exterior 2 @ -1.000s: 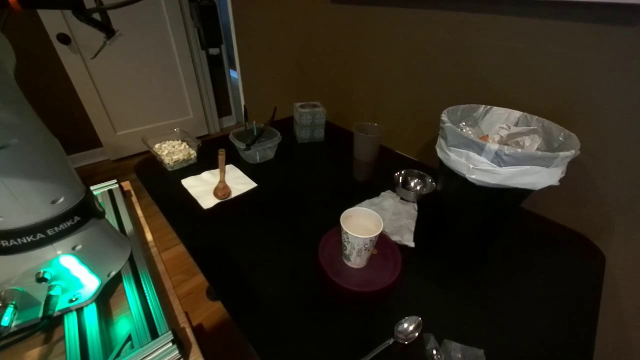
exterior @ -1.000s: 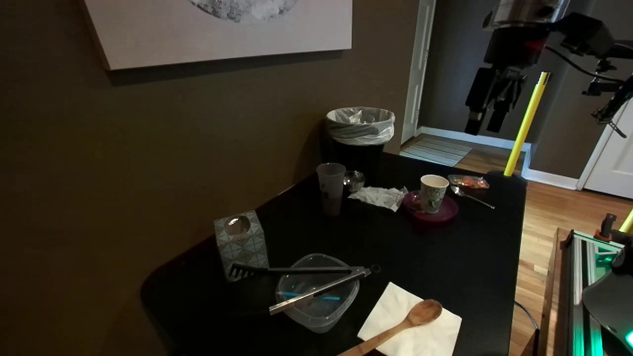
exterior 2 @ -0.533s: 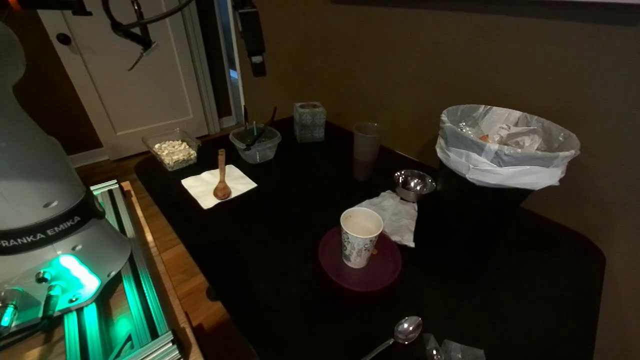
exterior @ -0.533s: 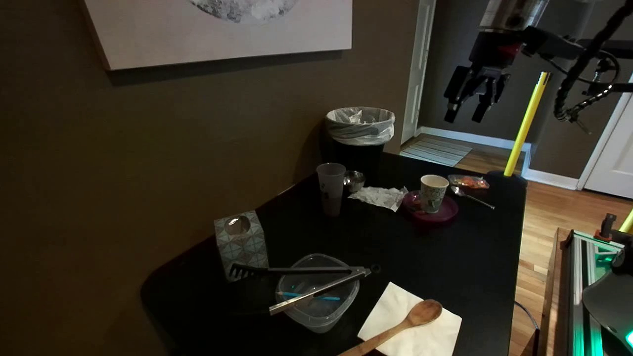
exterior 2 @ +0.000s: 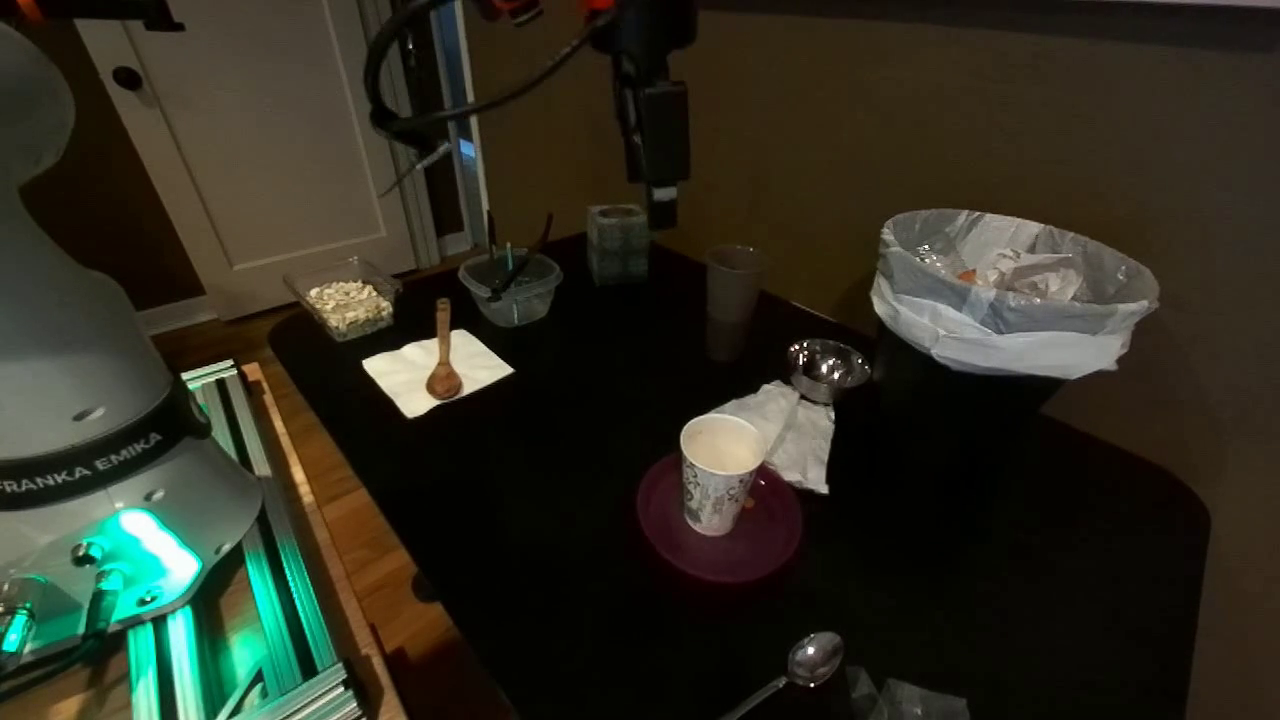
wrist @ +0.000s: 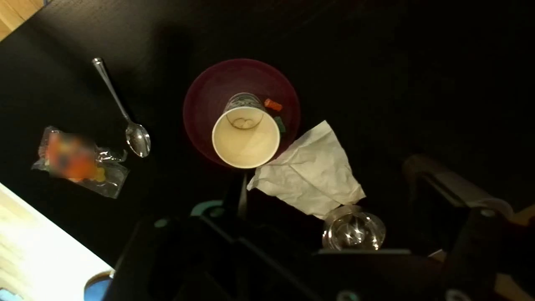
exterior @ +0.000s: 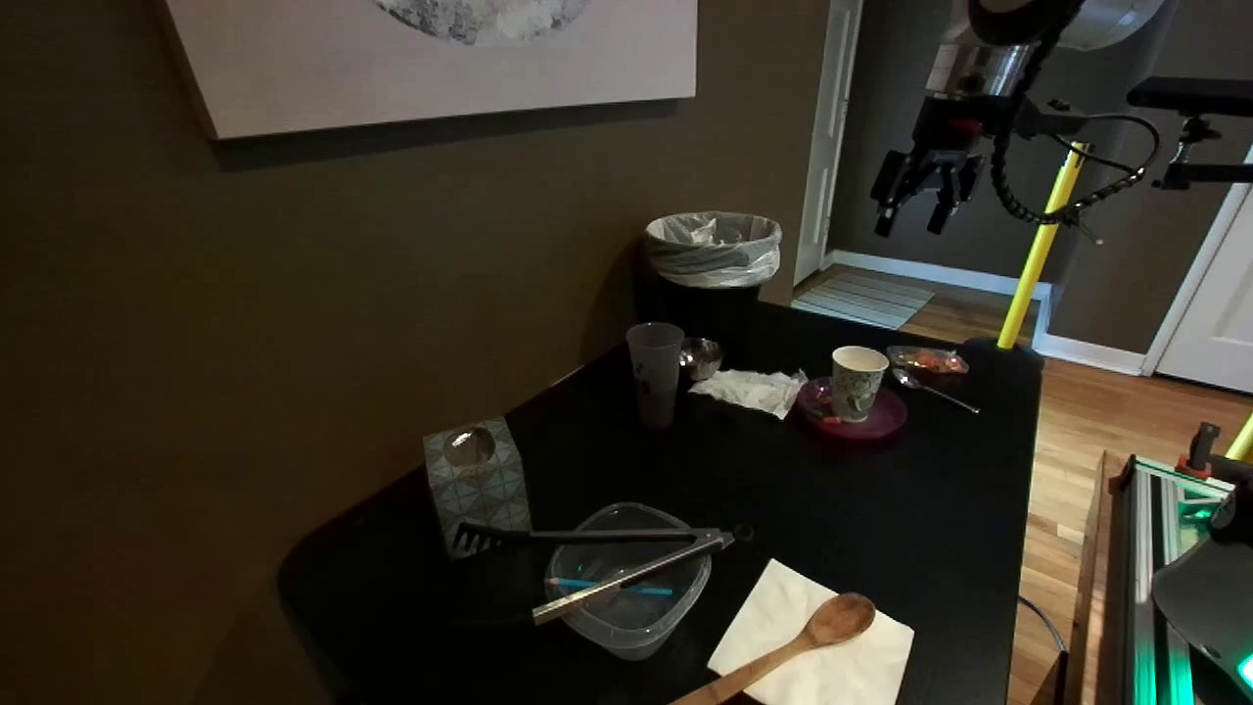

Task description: Put the silver spoon in the lunchbox on the left

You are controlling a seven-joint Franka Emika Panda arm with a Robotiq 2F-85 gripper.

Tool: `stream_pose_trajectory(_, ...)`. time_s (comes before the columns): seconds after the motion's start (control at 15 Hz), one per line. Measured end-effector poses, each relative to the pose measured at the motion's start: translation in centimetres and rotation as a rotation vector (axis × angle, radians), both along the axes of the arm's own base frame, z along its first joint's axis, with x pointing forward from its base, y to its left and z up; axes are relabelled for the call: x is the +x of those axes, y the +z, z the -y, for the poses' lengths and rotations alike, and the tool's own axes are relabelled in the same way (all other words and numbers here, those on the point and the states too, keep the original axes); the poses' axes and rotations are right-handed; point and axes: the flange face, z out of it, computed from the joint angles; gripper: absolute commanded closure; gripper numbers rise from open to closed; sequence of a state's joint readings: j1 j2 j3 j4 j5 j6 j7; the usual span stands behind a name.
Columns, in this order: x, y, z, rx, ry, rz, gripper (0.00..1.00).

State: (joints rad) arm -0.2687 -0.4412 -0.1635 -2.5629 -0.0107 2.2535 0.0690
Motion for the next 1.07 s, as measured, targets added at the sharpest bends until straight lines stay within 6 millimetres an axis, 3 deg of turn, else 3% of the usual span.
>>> stream_pose_trajectory(0.13,0.6,-0.6,1.1,0.004,-0.009,-0.017,0.00)
stream_pose_trajectory(0.4,1.2,-0.3,1.6,-0.019,-0.018,0.017,0.00)
stream_pose_trajectory(0.67,0.7,-0.2,6.0,-0.101,-0.020,0.146,0.00)
stream_pose_trajectory(0.87,-1.2,-2.6,10.5,-0.141,0.019,0.156,0.00)
stream_pose_trajectory(1.07,-3.4,-6.5,13.7,-0.152,0.094,0.094,0.00)
